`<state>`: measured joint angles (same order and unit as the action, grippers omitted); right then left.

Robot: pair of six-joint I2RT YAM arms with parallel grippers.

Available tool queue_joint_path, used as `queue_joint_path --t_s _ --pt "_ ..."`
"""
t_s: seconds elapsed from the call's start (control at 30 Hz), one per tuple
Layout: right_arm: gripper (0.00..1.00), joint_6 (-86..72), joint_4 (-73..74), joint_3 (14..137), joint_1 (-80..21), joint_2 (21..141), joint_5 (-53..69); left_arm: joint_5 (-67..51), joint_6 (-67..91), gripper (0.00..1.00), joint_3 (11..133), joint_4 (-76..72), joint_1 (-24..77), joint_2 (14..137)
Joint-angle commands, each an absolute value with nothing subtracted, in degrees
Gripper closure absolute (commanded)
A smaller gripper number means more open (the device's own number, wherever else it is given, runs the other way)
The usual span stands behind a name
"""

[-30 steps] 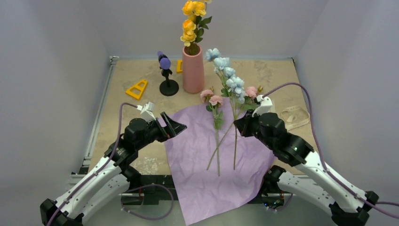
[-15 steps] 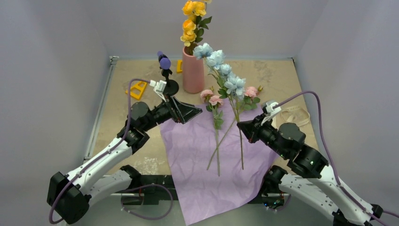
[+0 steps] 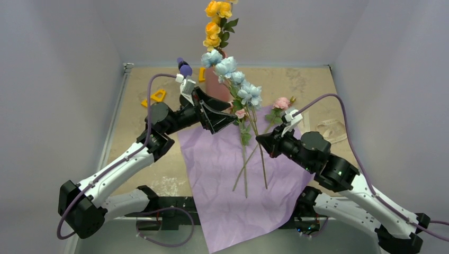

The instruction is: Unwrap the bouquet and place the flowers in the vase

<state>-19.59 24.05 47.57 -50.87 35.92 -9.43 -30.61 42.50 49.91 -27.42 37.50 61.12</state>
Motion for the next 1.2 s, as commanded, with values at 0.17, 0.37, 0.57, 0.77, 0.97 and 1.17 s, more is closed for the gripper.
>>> queue_joint_path --t_s 0.17,0.37,0.57,0.77,0.97,1.17 --pt "1.00 -19.96 16.38 54.07 -55.81 38.10 -10.67 -30.48 42.52 0.05 53.11 -29.92 37.63 65.59" --pt "1.00 -19.52 15.91 54.37 -56.88 38.74 -10.46 -28.68 43.14 0.07 54.43 -30.83 37.63 65.96" --pt "1.00 -20.06 15.55 53.73 -57.60 39.44 -10.44 -29.38 45.62 0.10 56.97 -33.72 37.66 66.84" --pt "1.00 -20.47 15.40 53.96 -58.58 39.84 -10.40 -30.76 46.90 0.22 59.61 -34.17 37.66 68.74" --pt "1.00 -20.32 15.33 54.57 -60.20 40.55 -10.45 -31.49 46.83 0.38 60.52 -34.02 37.65 69.85" --pt "1.00 -20.13 15.87 54.83 -61.08 40.70 -10.93 -32.90 46.85 0.73 61.86 -33.71 37.62 70.68"
